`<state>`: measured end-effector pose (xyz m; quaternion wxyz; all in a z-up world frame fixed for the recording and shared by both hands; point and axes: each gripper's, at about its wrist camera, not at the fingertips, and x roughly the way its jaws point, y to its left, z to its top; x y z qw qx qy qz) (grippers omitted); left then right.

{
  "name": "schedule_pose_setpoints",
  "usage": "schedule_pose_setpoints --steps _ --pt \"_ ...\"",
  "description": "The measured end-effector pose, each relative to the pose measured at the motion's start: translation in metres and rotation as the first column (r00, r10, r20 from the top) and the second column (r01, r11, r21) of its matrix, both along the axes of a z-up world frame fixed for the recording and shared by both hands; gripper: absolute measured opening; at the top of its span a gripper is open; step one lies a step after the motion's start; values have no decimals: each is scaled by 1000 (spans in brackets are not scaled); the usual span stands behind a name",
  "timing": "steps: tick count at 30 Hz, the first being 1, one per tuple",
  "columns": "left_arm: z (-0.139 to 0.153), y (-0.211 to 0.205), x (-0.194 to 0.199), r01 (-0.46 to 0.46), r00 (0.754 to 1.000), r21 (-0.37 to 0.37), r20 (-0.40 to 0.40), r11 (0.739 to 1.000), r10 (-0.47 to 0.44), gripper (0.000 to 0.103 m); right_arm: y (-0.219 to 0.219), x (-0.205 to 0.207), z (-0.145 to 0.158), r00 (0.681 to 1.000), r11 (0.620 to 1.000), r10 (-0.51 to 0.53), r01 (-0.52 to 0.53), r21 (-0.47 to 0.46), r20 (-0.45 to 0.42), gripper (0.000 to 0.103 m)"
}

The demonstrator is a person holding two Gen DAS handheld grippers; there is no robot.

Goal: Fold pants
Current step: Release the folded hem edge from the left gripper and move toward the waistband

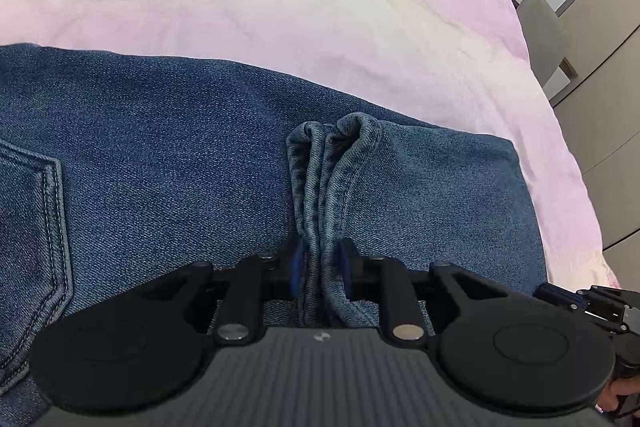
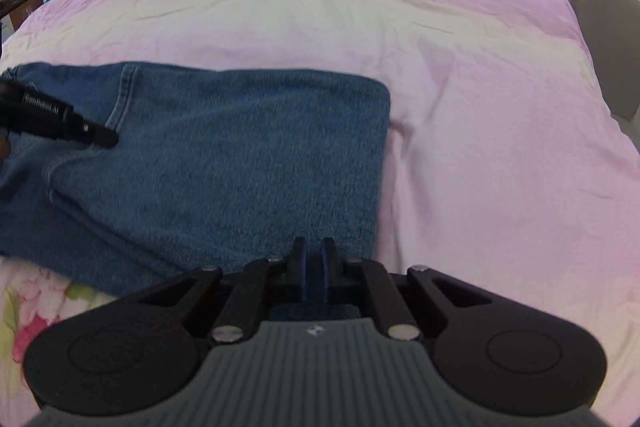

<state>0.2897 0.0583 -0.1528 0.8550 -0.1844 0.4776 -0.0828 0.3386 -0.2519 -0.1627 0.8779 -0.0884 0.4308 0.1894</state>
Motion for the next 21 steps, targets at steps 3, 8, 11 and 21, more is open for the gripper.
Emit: schedule_pose_setpoints --steps 3,8,11,21 --pt "0 -3 -1 1 1000 25 7 1000 -1 28 0 3 -12 1000 1000 -14 14 6 -17 0" --pt "6 -3 -1 -14 1000 24 -2 1000 14 30 6 7 -2 999 1000 -6 5 -26 -37 0" --pt "20 0 -4 -18 1000 39 -16 999 18 31 14 14 12 999 999 -1 -1 -47 -39 3" --pt "80 74 -67 -162 987 115 32 980 159 37 65 1 61 985 985 170 -169 -35 31 27"
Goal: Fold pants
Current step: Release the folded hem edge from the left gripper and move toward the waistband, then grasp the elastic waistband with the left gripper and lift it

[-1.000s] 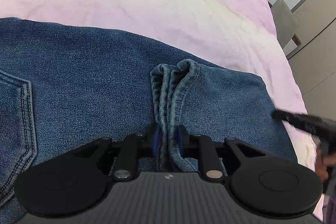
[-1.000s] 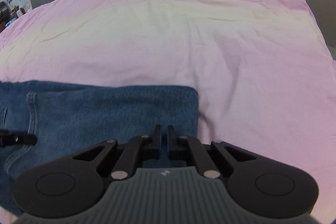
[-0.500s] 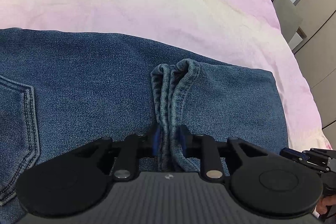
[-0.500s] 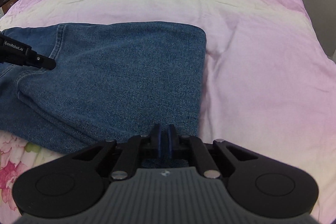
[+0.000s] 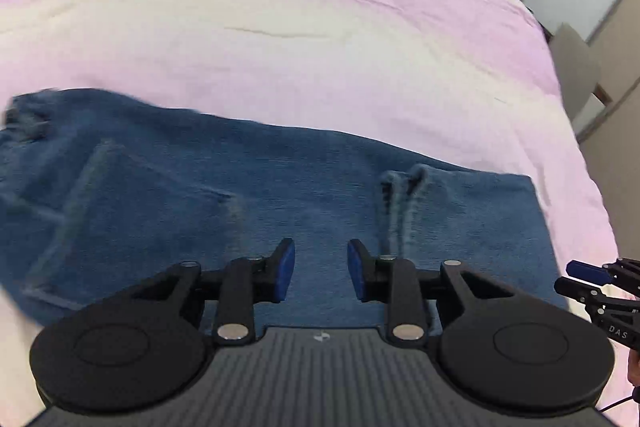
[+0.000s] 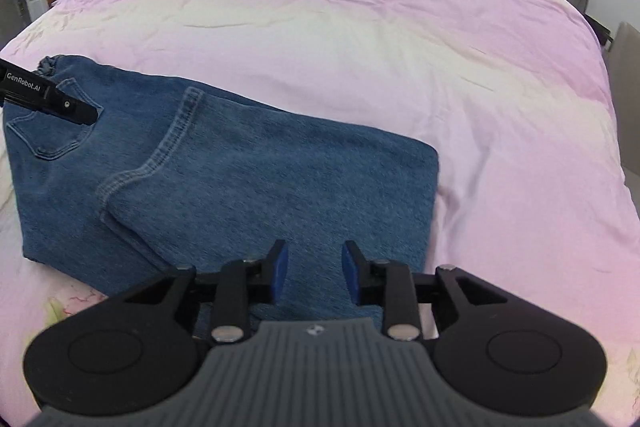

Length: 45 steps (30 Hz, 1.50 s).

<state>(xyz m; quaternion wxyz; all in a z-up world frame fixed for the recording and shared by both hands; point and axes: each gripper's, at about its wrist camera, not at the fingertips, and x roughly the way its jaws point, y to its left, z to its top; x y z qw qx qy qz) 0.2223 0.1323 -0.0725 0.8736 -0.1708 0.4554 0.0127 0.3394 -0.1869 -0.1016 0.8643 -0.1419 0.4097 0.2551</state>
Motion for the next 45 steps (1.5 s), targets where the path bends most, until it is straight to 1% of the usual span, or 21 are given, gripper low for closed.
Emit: schedule_pose_setpoints --steps 3,5,6,10,13,15,18,20,22,24,26,27,28,31,34,35,37,39,41,43,45 --pt "6 34 -22 -102 995 -7 -2 995 102 41 31 -4 4 998 998 69 -69 -3 2 29" --pt "8 56 -35 -158 987 -4 1 987 158 50 51 -6 3 993 993 120 -120 -16 -2 29" --pt "9 68 -41 -191 982 1 -1 982 191 52 62 -7 2 989 988 150 -150 -27 -4 29" --pt "8 106 -60 -286 958 7 -29 958 286 59 98 -7 -2 963 960 269 -269 -83 -10 28" --pt "3 130 -75 -347 938 -8 -32 938 346 72 122 -4 -7 942 931 335 -334 -149 -20 28" --pt "-1 146 -83 -395 919 -30 -25 918 394 75 134 0 -10 926 906 377 -374 -198 -24 28" --pt "-15 174 -94 -490 871 -97 -27 866 490 78 150 9 -16 908 877 416 -413 -244 -42 28" --pt "-27 186 -96 -527 848 -164 -41 834 528 80 159 14 -20 898 861 436 -436 -263 -59 28" --pt "-40 193 -95 -534 843 -210 -57 819 535 81 168 17 -26 885 842 457 -462 -278 -90 28" --pt "-52 196 -94 -557 828 -219 -72 801 556 82 177 19 -35 872 822 473 -487 -294 -122 28" --pt "-63 198 -94 -568 818 -257 -74 782 570 87 184 20 -44 861 801 488 -508 -317 -146 28" --pt "-67 199 -94 -571 815 -270 -74 775 575 88 188 20 -48 857 794 493 -514 -324 -152 27" --pt "-71 200 -92 -571 814 -276 -71 773 576 89 190 22 -50 854 792 494 -519 -322 -163 27" --pt "-79 197 -84 -555 824 -268 -53 787 563 90 194 28 -55 848 796 485 -529 -293 -213 19" --pt "-83 192 -77 -534 839 -242 -31 810 544 90 199 33 -59 843 791 477 -535 -296 -250 18" --pt "-84 191 -74 -526 843 -237 -24 817 537 86 202 35 -59 842 789 473 -536 -300 -261 18" --pt "-84 189 -71 -529 842 -230 -24 817 539 85 207 36 -61 840 783 467 -538 -312 -277 19" --pt "-83 188 -71 -525 845 -222 -16 822 535 82 213 36 -63 839 776 464 -539 -327 -284 19" --pt "-78 186 -74 -522 845 -203 6 829 534 70 217 35 -64 841 773 460 -537 -338 -284 18" --pt "-70 183 -80 -521 844 -195 31 831 536 62 220 34 -65 844 773 456 -533 -345 -282 18" --pt "-59 177 -84 -508 848 -172 70 844 525 59 220 33 -65 848 775 452 -527 -348 -279 18"
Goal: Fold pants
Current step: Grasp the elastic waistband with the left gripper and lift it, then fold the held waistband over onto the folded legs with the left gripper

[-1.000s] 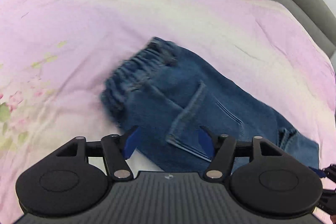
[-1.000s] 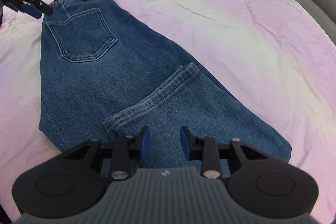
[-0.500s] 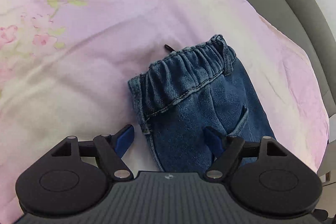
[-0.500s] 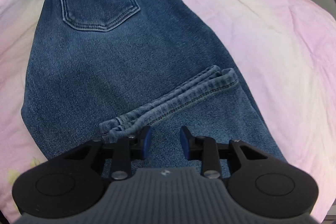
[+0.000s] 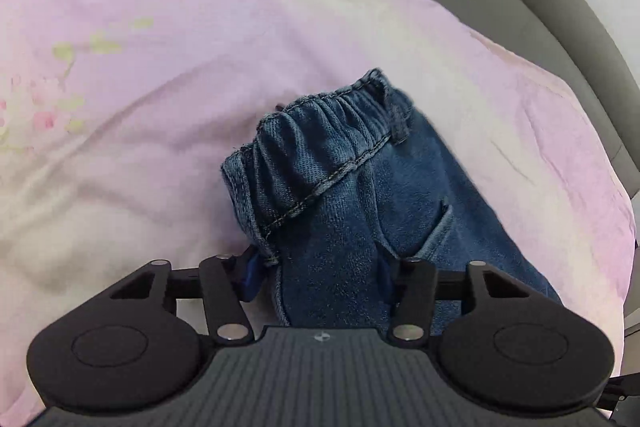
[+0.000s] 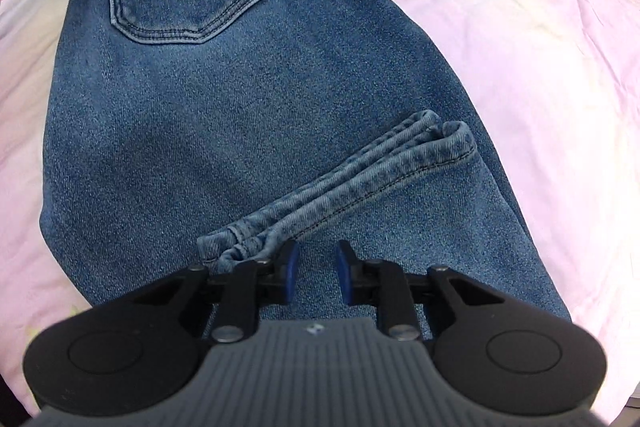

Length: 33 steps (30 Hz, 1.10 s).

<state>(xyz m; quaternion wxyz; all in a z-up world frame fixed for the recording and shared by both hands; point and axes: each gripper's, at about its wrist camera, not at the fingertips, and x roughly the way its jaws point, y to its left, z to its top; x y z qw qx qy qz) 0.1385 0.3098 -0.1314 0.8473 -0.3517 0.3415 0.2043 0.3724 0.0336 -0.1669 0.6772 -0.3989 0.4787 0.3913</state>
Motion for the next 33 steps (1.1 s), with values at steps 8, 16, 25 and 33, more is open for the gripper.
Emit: schedule_pose_setpoints --steps 8,16,25,33 --pt "72 -46 -1 91 990 204 88 975 -111 55 -10 -10 2 999 999 -30 30 22 30 18" --pt "140 -151 21 228 949 511 73 829 -306 54 -37 -24 28 990 990 -112 103 100 84 41" --pt "123 -320 47 479 798 753 -161 451 -580 53 -125 -33 62 955 948 -283 264 175 90 42" --pt "38 -441 57 699 569 709 -478 88 -669 52 -195 -28 55 899 887 -437 426 178 29 42"
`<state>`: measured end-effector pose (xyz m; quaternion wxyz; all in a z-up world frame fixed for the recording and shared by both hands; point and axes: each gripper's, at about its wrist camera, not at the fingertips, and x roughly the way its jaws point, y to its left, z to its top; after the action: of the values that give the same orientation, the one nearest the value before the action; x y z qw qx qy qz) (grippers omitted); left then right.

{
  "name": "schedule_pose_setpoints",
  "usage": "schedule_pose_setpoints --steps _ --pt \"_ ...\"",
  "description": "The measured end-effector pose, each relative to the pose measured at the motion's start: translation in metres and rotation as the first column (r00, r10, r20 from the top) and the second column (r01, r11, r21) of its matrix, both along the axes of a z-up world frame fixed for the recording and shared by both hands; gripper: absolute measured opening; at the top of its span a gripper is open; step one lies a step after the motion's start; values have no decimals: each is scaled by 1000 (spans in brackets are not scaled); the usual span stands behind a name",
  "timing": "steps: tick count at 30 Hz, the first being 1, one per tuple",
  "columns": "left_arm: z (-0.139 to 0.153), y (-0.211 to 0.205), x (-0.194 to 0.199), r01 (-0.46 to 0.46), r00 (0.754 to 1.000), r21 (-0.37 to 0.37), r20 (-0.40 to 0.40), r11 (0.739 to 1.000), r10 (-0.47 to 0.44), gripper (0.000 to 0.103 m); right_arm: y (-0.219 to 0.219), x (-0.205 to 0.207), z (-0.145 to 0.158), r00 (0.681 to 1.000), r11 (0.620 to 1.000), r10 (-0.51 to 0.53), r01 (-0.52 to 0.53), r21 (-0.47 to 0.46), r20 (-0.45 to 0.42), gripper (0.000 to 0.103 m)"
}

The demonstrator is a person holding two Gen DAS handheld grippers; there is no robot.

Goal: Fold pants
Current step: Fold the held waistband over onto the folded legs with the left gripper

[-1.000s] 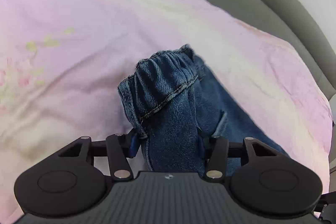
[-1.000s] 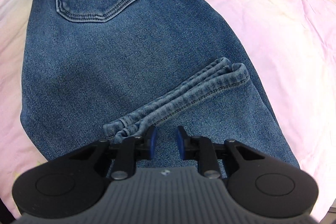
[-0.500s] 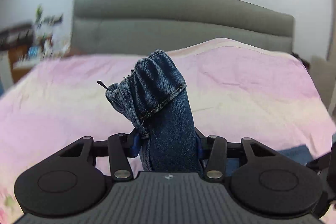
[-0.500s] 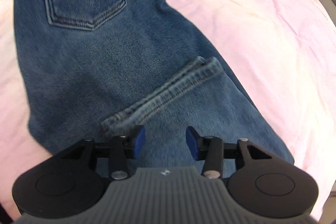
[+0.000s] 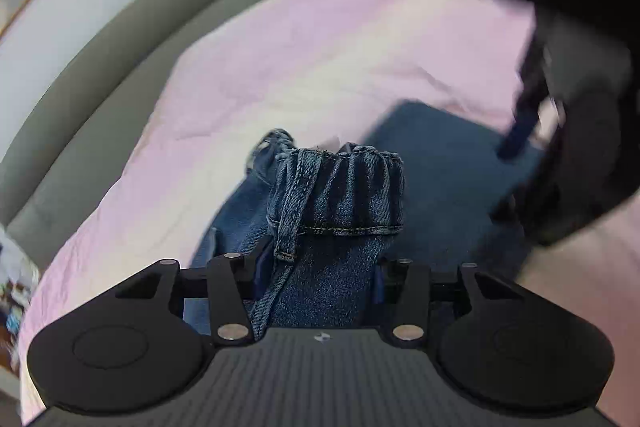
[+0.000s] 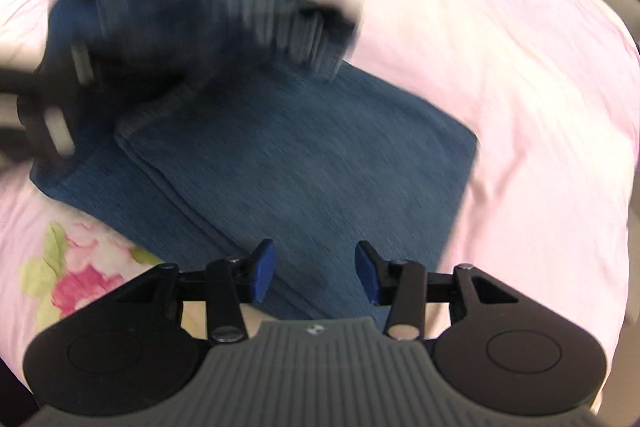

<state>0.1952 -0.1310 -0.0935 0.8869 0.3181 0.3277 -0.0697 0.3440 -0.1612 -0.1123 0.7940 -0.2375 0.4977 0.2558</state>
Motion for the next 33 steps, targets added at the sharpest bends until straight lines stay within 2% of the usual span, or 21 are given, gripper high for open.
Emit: schedule_pose_setpoints --steps 2,5,9,13,16,18,19,21,25,28,30,33 --pt "-17 -13 2 24 999 50 -27 998 -23 53 -13 -1 -1 1000 1000 -21 21 17 -8 42" --pt "-31 -18 7 51 997 83 -69 995 -46 55 -28 -1 -3 999 998 -45 46 48 -30 42" --pt "-28 -13 11 75 993 65 -98 995 -68 58 -41 -2 -2 996 993 -68 72 94 -52 42" --pt "-13 4 9 101 982 -53 -156 993 -109 70 -50 -2 2 994 985 -84 93 145 -65 45" --pt "-1 17 3 110 973 -133 -189 985 -134 71 -53 -4 11 993 975 -97 109 193 -70 46" --pt "9 30 3 107 964 -241 -211 965 -159 75 -52 -1 19 991 964 -107 123 237 -80 46" --pt "17 37 1 98 954 -321 -240 942 -181 76 -54 3 22 990 956 -112 131 263 -88 46" --pt "28 51 -1 79 945 -410 -259 909 -199 77 -53 5 30 986 938 -128 154 311 -104 46" --pt "36 79 -10 64 947 -389 -268 919 -179 77 -43 13 45 980 897 -142 186 401 -137 46" --pt "27 107 -23 24 949 -309 -292 951 -119 78 -29 21 50 976 870 -147 206 447 -163 46" --pt "20 128 -28 -17 947 -264 -313 965 -69 78 -13 32 43 972 864 -156 221 453 -177 46" --pt "9 152 -38 -51 940 -241 -339 969 -35 78 -1 49 31 954 837 -190 281 470 -234 46"
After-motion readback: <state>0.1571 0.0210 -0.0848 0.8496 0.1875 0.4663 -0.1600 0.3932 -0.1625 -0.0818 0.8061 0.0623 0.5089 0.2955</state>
